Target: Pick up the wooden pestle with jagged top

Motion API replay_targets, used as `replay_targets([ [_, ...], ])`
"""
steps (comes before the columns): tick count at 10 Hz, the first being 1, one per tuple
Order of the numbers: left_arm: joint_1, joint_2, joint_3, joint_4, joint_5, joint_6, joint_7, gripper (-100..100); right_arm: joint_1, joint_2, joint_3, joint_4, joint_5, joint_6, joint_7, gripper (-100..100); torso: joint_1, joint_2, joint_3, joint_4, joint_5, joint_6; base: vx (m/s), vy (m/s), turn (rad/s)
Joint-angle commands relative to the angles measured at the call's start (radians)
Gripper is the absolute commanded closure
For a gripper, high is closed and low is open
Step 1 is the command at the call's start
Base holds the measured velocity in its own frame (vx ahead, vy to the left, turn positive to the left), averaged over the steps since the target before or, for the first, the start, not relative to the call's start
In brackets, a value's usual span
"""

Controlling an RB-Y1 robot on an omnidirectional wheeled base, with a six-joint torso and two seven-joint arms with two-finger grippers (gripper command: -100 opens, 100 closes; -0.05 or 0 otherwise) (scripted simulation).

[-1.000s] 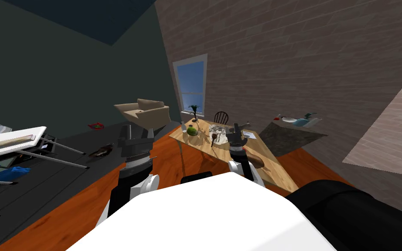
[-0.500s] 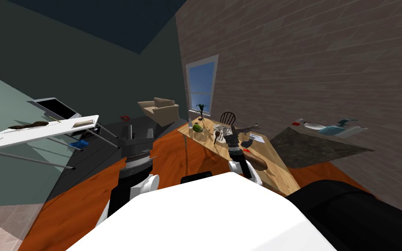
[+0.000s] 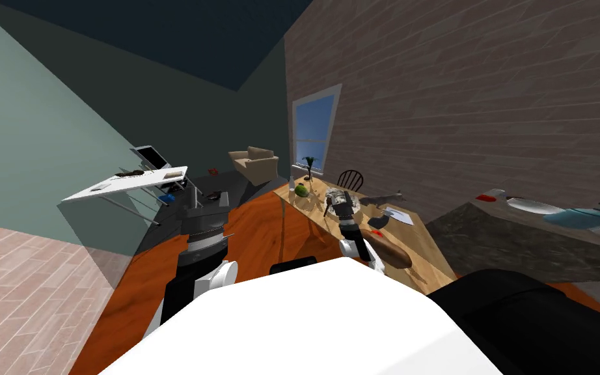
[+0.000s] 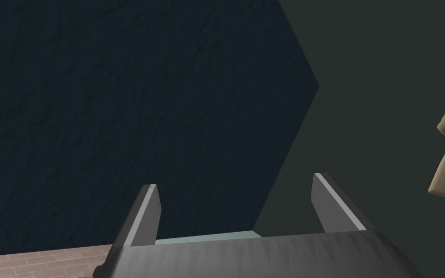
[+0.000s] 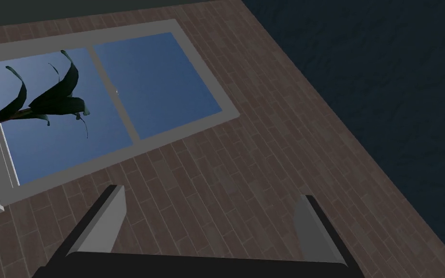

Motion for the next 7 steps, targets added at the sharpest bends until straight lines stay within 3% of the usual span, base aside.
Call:
replay_targets([
  [1, 0.0, 0.0, 0.0, 0.0, 0.0, 0.0, 0.0, 0, -0.022, -0.008, -0.002, 0.05, -0.032, -0.006, -0.037, -100, 0.0, 0.0, 0.0, 0.0, 0.0, 0.0, -0.045, -0.03, 0.325],
  [2, 0.0, 0.0, 0.0, 0.0, 0.0, 0.0, 0.0, 0, -0.022, -0.008, -0.002, 0.057, -0.032, -0.006, -0.037, -100, 0.001, 0.0, 0.0, 0.0, 0.0, -0.001, -0.032, -0.026, 0.097],
  [4, 0.0, 0.0, 0.0, 0.0, 0.0, 0.0, 0.0, 0, -0.054, -0.016, -0.001, 0.126, -0.091, -0.019, -0.1, -100, 0.002, -0.001, -0.001, 0.0, 0.0, -0.001, -0.045, -0.032, 0.282],
  [7, 0.0, 0.0, 0.0, 0.0, 0.0, 0.0, 0.0, 0, -0.07, -0.018, 0.0, 0.191, -0.123, -0.027, -0.133, -100, 0.0, 0.001, 0.0, 0.0, 0.0, 0.0, -0.055, -0.041, 0.176],
])
